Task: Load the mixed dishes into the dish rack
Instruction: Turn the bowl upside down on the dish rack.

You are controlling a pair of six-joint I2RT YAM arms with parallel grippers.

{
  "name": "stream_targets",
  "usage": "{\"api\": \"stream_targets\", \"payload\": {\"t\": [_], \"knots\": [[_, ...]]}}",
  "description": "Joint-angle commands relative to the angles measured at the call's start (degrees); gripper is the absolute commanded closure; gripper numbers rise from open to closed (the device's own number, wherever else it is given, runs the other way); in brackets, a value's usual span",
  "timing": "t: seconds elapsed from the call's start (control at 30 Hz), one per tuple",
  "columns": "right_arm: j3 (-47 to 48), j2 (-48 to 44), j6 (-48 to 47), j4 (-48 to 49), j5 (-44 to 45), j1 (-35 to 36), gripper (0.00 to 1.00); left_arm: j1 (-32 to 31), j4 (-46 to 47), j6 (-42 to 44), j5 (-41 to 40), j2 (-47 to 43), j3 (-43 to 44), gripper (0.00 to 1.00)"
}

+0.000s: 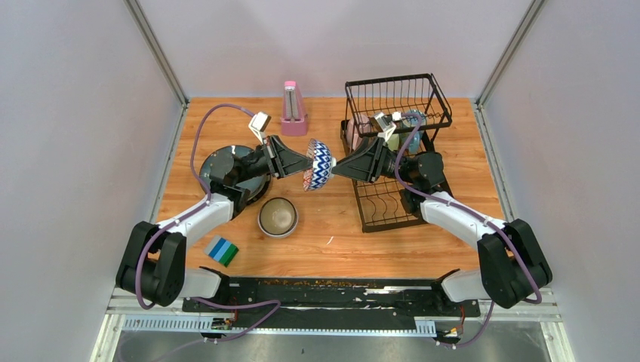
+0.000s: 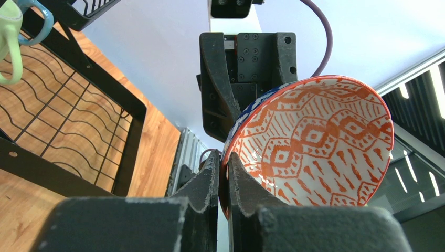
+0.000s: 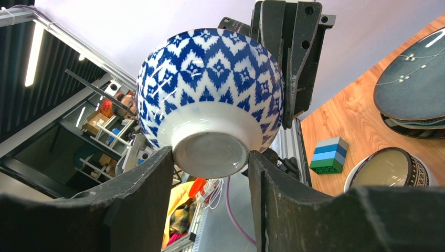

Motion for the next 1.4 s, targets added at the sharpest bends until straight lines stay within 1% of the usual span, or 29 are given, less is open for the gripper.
{"api": "stream_targets", "payload": {"t": [0.0, 0.03, 0.13, 0.17, 0.23, 0.33, 0.37, 0.43, 0.57, 0.7, 0.87, 0.93, 1.07, 1.37], "knots": [[1.24, -1.30, -0.80, 0.68, 1.74, 0.25, 0.70, -0.01, 3.27, 0.33, -0.74, 0.19, 0.17, 1.00], [0.98, -1.50, -0.88, 0.42, 1.98, 0.25, 0.71, 0.00, 3.25, 0.30, -0.74, 0.32, 0.22, 0.99], [-0.10, -2.40, -1.07, -0.28, 2.98, -0.13, 0.73, -0.05, 3.05, 0.28, -0.78, 0.66, 0.10, 0.88], [-0.41, -2.71, -1.10, -0.55, 3.16, -0.26, 0.75, -0.05, 3.05, 0.28, -0.77, 0.88, 0.09, 0.86], [-1.16, -3.19, -0.99, -0.91, 3.57, -0.66, 0.76, -0.05, 3.05, 0.28, -0.79, 1.22, 0.08, 0.78], [-2.00, -3.90, -1.07, -2.12, 3.94, -0.91, 0.77, -0.05, 3.00, 0.32, -0.63, 1.81, 0.15, 0.72], [-2.33, -4.16, -1.15, -2.35, 4.00, -0.97, 0.77, -0.05, 2.79, 0.34, -0.65, 2.02, 0.21, 0.68], [-3.12, -4.57, -1.29, -2.70, 4.15, -1.07, 0.78, -0.05, 2.57, 0.51, -0.65, 2.32, 0.32, 0.64], [-4.63, -5.42, -1.58, -3.95, 4.65, -1.45, 0.78, -0.05, 1.59, 1.22, -0.63, 2.47, 0.32, 0.59], [-6.08, -5.96, -1.61, -4.77, 5.27, -1.67, 0.79, -0.05, -2.38, 3.62, -0.92, 1.95, 0.39, 0.50], [-7.56, -6.95, -1.73, -6.40, 5.85, -2.38, 0.79, -0.05, -10.58, 7.82, -1.62, 0.66, 0.79, 0.46], [-8.28, -7.40, -1.94, -6.97, 6.23, -2.65, 0.79, -0.01, -13.98, 9.69, -2.06, 0.13, 1.05, 0.42], [-10.02, -8.26, -1.88, -7.94, 7.02, -3.39, 0.79, -0.05, -19.48, 13.40, -2.80, -0.44, 1.52, 0.40], [-14.17, -12.42, -1.93, -11.71, 7.82, -6.97, 0.80, -0.05, -24.26, 15.84, -3.59, -0.50, 1.75, 0.38]]}}
